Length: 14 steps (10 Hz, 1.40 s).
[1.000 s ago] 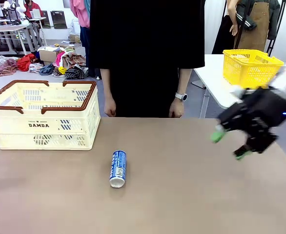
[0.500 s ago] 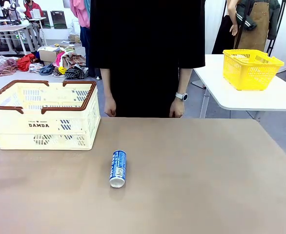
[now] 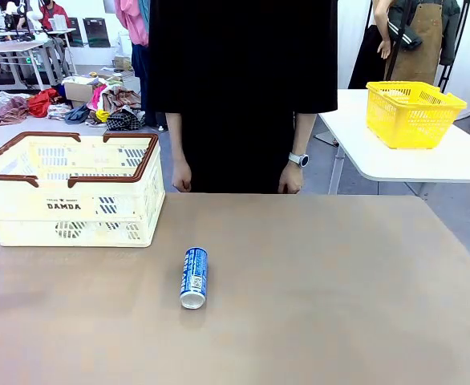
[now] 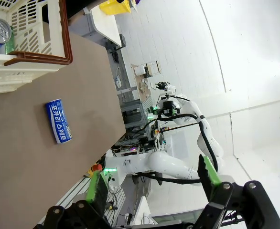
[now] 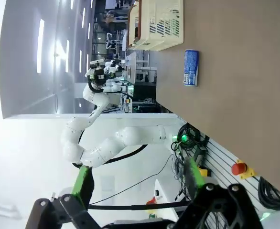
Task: Place the drinks into the Shopping basket.
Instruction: Pick up one drink and place it into the Shopping basket.
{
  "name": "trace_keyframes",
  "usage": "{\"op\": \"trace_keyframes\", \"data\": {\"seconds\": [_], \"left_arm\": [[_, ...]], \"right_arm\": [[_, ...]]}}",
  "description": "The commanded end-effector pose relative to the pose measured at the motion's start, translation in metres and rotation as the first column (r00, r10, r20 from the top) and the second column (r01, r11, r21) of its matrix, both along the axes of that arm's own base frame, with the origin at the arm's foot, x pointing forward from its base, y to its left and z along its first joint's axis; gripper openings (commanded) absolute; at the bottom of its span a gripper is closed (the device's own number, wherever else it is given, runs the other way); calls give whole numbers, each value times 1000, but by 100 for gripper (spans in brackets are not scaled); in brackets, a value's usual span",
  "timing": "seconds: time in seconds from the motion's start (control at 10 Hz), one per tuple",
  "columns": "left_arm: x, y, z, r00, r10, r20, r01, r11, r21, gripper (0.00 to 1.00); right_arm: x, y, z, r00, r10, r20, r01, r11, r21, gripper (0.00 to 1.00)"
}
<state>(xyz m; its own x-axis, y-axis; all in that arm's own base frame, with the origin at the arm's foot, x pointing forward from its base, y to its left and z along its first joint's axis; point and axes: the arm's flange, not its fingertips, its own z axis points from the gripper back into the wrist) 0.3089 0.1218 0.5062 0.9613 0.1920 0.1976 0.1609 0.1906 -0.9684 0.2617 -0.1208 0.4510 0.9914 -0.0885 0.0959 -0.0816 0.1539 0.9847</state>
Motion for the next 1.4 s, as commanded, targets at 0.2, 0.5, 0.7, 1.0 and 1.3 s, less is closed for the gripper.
{"op": "trace_keyframes", "data": {"seconds": [0.2,0.5,0.7,1.0,1.3], "left_arm": [[-1,-2,2,1000,3,8,-3,1000,-25,100],[-1,-2,2,1000,3,8,-3,1000,-25,100],[-1,-2,2,1000,3,8,-3,1000,-25,100],[-1,-40,19,997,-73,-39,78,984,163,100],[30,-192,15,946,-286,-155,323,771,549,100]], "right_arm": [[-1,2,12,1000,-16,-14,17,1000,14,100],[-1,2,12,1000,-16,-14,17,1000,14,100],[-1,2,12,1000,-16,-14,17,1000,14,100],[-1,2,12,1000,-16,-14,17,1000,14,100],[-1,2,12,1000,-16,-14,17,1000,14,100]]}}
